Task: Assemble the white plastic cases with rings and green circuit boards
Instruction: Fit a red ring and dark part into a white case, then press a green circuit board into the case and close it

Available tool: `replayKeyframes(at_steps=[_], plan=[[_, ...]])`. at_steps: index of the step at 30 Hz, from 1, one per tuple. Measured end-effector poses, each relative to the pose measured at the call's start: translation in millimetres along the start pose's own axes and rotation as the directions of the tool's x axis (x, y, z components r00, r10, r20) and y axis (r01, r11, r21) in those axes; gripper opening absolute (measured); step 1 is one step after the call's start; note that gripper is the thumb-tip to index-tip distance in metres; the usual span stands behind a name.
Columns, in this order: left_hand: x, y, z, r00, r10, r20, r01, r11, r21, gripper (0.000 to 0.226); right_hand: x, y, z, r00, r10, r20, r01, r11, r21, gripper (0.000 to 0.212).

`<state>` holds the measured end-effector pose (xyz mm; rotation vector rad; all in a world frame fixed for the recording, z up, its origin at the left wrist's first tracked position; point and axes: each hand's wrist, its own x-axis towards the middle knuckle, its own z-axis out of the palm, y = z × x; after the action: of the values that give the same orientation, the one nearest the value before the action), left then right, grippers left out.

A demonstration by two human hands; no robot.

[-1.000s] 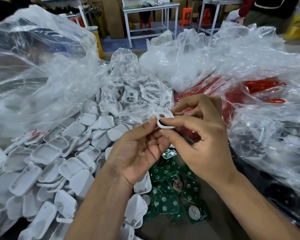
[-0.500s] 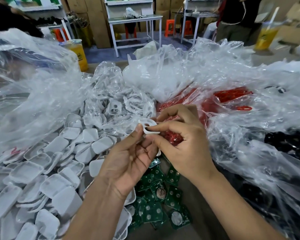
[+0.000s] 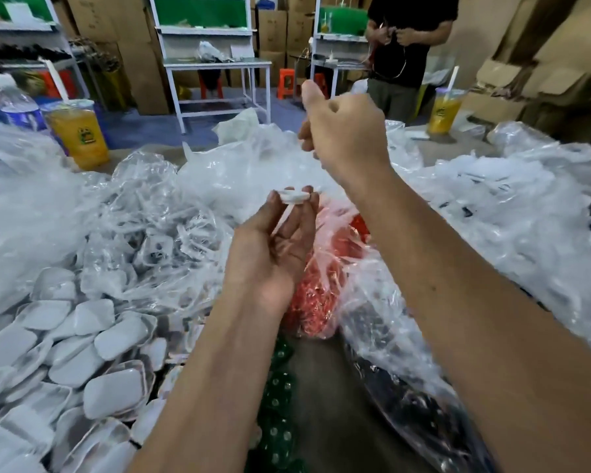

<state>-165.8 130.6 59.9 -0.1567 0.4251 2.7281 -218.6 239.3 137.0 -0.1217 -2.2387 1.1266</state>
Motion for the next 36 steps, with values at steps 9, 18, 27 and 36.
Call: replayKeyframes(at_steps=[9,18,27,36], plan=[[22,13,-30,0.994,-0.107,0.000,0.107,0.994,-0.034,0.026,145,138,12,0.952,0.304,-0.020,-0.217,0.632,-0.744,0.044],[22,22,-36,0.994,-0.065,0.085,0.061,0.997,0.051,0.021,151,178,84,0.889,0.338,0.310,0.025,0.640,-0.768,0.036],[18,15,-35,0.996,-0.078,0.054,0.073,0.994,0.076,0.015,141,179,81,0.973,0.194,0.122,-0.022,0.608,-0.793,0.030],[1,14,-24,0.997,-0.063,-0.043,0.067,0.993,0.093,0.035,118,152,54,0.981,0.188,-0.046,-0.161,0.664,-0.731,0.032]])
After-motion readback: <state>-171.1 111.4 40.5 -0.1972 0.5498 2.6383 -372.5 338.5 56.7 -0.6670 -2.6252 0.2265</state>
